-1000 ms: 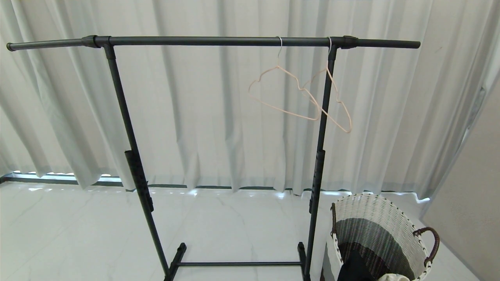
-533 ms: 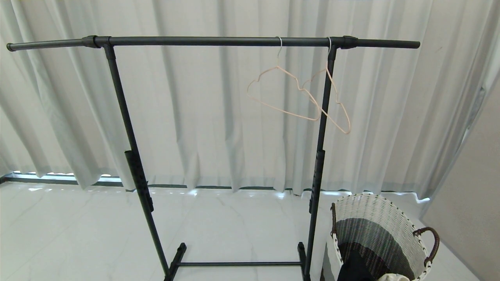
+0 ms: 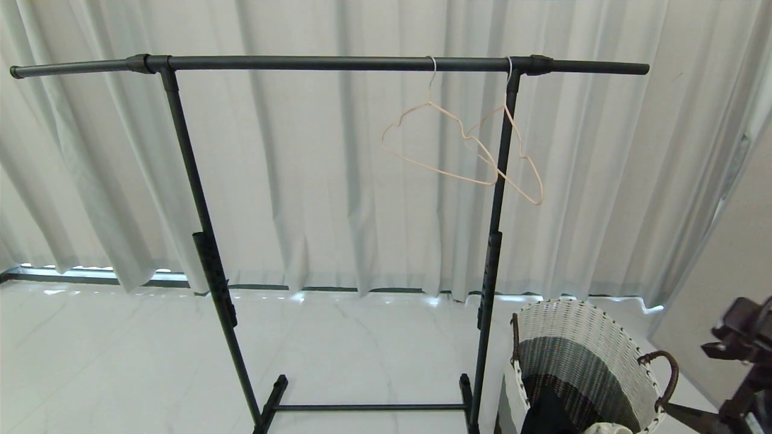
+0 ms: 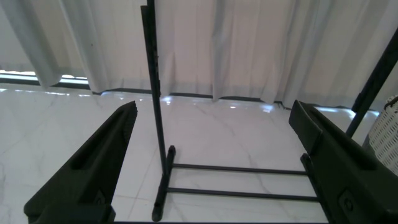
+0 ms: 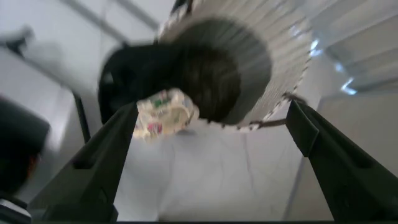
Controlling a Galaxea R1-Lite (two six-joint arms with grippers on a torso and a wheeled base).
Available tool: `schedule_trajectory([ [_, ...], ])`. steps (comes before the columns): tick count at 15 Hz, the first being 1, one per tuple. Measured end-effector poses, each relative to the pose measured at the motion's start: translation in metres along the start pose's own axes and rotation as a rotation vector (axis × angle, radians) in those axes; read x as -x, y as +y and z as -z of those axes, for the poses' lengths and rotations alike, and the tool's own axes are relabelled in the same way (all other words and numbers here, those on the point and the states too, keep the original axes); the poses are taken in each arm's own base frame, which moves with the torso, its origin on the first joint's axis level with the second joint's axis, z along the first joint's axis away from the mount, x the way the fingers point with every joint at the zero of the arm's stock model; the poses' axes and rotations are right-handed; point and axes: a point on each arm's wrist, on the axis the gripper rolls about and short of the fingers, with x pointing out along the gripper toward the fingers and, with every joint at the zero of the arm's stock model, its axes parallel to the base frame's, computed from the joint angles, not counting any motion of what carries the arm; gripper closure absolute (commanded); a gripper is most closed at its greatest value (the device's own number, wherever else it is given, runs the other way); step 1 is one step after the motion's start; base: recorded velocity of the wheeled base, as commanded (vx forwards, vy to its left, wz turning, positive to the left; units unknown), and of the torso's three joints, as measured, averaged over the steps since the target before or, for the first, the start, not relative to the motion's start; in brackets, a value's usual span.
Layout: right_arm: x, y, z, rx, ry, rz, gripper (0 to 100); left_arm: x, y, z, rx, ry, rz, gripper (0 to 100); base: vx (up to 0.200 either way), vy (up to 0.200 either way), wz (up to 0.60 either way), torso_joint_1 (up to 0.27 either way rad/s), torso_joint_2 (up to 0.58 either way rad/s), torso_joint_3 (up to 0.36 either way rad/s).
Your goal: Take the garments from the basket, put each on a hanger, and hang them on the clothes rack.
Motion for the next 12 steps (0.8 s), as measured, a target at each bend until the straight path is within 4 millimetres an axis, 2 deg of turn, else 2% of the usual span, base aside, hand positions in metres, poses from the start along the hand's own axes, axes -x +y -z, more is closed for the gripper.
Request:
schedule_trajectory([
  [2,-0.039,-0.007,0.007,0.044,0.144,-0.026,0,0.000,0.000,0.000,0.000,0.000,-0.001,0,0.000,0.000,0.00,0.000,0.00,0.000],
  [5,-0.078,-0.007,0.025,0.054,0.282,-0.063,0,0.000,0.000,0.000,0.000,0.000,-0.001,0,0.000,0.000,0.00,0.000,0.00,0.000],
  [12,-0.131,-0.012,0.053,0.156,0.366,-0.112,0,0.000,0.000,0.000,0.001,-0.002,-0.004,0,0.000,0.000,0.00,0.000,0.00,0.000],
])
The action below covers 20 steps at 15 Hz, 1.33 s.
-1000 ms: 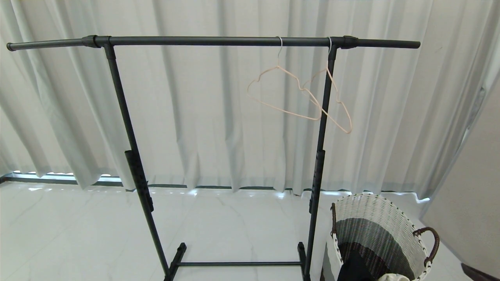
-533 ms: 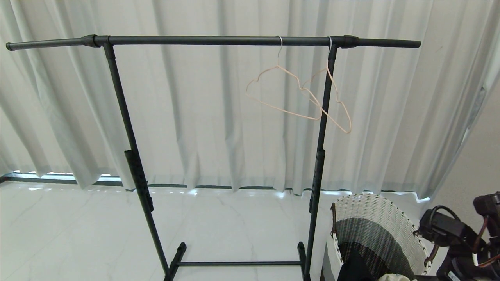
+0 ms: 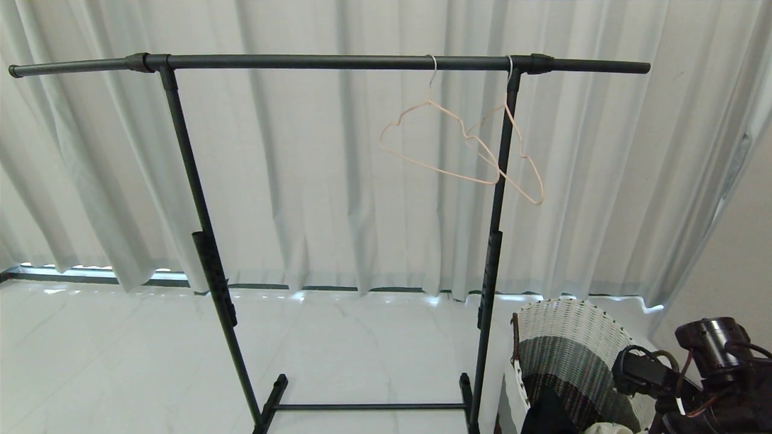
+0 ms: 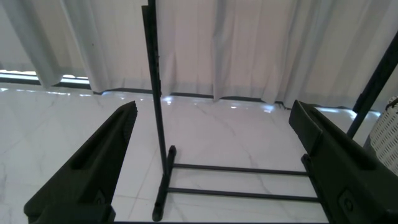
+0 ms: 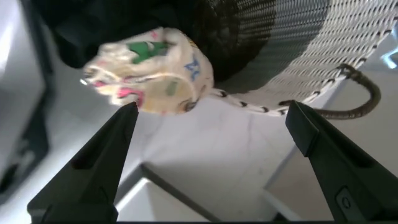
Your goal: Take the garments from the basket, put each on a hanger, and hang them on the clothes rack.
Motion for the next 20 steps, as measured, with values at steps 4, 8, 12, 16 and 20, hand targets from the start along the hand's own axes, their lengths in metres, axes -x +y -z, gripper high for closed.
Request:
schedule_trajectory([
  [4,-0.025,-0.012,0.003,0.028,0.019,0.076,0,0.003,0.000,0.001,0.015,-0.038,-0.029,0,0.000,0.000,0.00,0.000,0.00,0.000],
  [8,-0.040,-0.013,0.007,0.022,0.033,0.075,0,0.005,-0.001,0.002,0.017,-0.062,-0.038,0,0.000,0.000,0.00,0.000,0.00,0.000],
  [12,-0.050,-0.017,0.004,0.023,-0.007,0.118,0,0.005,-0.001,0.002,0.020,-0.067,-0.039,0,0.000,0.000,0.00,0.000,0.00,0.000],
  [16,-0.057,-0.015,0.006,0.022,0.008,0.108,0,0.005,-0.001,0.002,0.020,-0.068,-0.039,0,0.000,0.000,0.00,0.000,0.00,0.000],
  [20,-0.059,-0.016,0.005,0.022,-0.006,0.121,100,0.005,-0.001,0.002,0.021,-0.067,-0.038,0,0.000,0.000,0.00,0.000,0.00,0.000],
])
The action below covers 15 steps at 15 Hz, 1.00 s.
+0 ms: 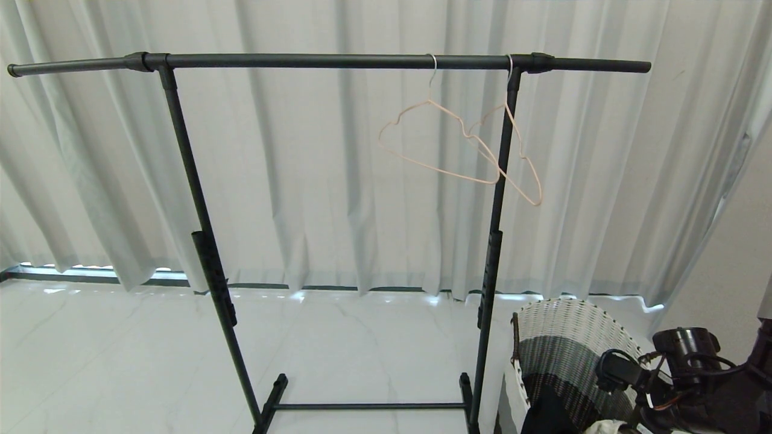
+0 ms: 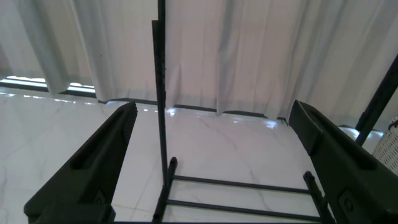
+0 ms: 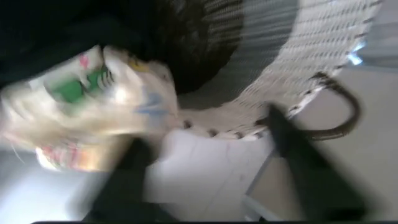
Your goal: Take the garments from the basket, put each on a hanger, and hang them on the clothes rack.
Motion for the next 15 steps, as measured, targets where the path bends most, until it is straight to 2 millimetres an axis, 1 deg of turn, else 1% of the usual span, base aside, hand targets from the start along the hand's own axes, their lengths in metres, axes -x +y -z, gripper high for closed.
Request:
schedule_trajectory([
  [2,0.004,0.000,0.000,-0.001,-0.029,0.029,100,0.000,0.000,0.000,0.000,0.000,-0.001,0,0.000,0.000,0.00,0.000,0.00,0.000],
  [3,0.009,0.002,0.002,-0.003,-0.032,0.031,100,0.000,0.000,0.000,0.000,0.000,-0.001,0,0.000,0.000,0.00,0.000,0.00,0.000],
  [4,0.016,0.003,0.003,-0.010,-0.037,0.036,100,0.000,0.000,0.000,-0.001,0.000,-0.001,0,0.000,0.000,0.00,0.000,0.00,0.000],
  [6,0.034,0.007,0.006,-0.032,-0.054,0.055,100,0.000,0.000,0.000,0.000,0.000,-0.001,0,0.000,0.000,0.00,0.000,0.00,0.000],
  [10,0.086,0.008,0.009,-0.061,-0.099,0.145,100,0.000,0.000,0.000,0.003,0.000,0.000,0,0.000,0.000,0.00,0.000,0.00,0.000],
  [12,0.114,0.010,0.012,-0.070,-0.060,0.126,100,0.000,0.000,0.000,0.003,-0.001,0.000,0,0.000,0.000,0.00,0.000,0.00,0.000],
  [13,0.132,0.010,0.012,-0.074,-0.017,0.090,100,0.000,0.000,0.000,0.002,-0.001,-0.001,0,0.000,0.000,0.00,0.000,0.00,0.000],
  [15,0.176,0.002,0.003,-0.087,0.015,0.065,100,0.000,0.000,0.000,0.002,-0.001,-0.001,0,0.000,0.000,0.00,0.000,0.00,0.000],
])
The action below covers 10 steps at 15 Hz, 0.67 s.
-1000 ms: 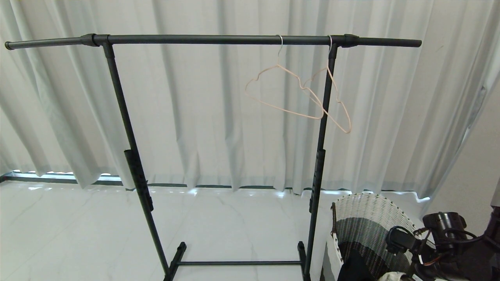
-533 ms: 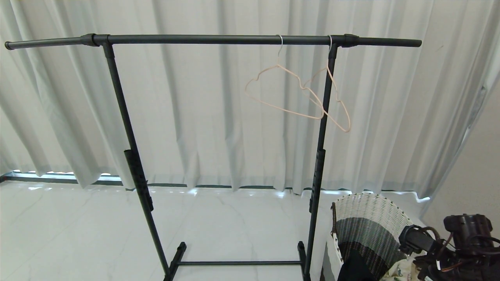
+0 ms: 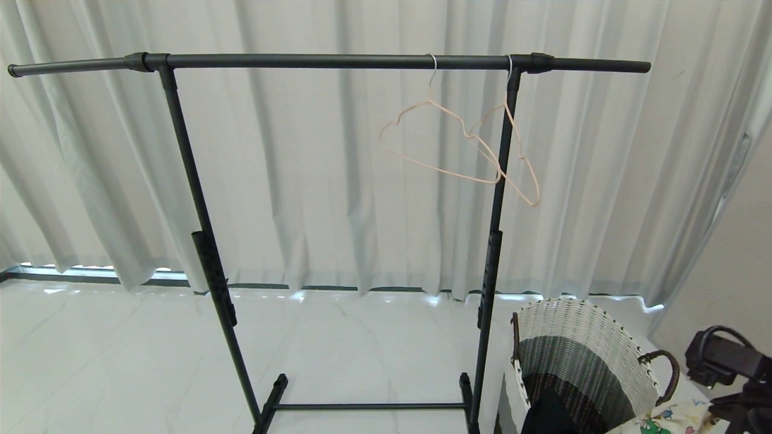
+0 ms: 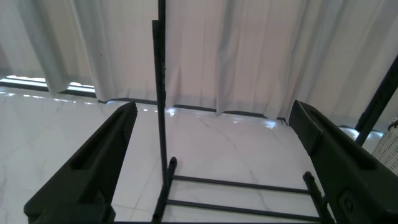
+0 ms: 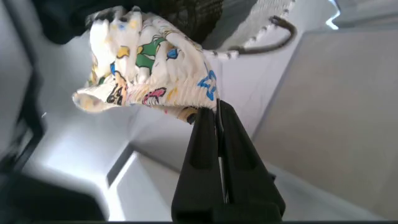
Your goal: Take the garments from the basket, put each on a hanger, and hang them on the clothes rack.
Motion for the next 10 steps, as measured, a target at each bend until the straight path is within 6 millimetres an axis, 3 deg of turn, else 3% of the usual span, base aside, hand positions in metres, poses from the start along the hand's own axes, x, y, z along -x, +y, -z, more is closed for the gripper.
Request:
schedule_trajectory([
  [2,0.054,-0.010,-0.009,-0.009,-0.022,0.023,100,0.000,0.000,0.000,0.001,0.000,0.000,0,0.000,0.000,0.00,0.000,0.00,0.000],
  [5,0.123,-0.013,-0.010,-0.008,-0.091,0.078,100,0.000,0.000,0.000,0.002,0.000,0.000,0,-0.200,0.000,0.00,0.005,0.01,0.004],
  [8,0.158,-0.013,-0.012,0.014,-0.205,0.149,100,0.000,0.000,0.000,0.002,0.000,0.000,0,-0.200,0.000,0.00,0.002,0.00,0.006],
  [10,0.166,-0.012,-0.014,0.033,-0.247,0.159,100,0.000,0.000,0.000,0.002,0.000,0.000,0,-0.200,0.000,0.00,0.005,0.00,0.000],
])
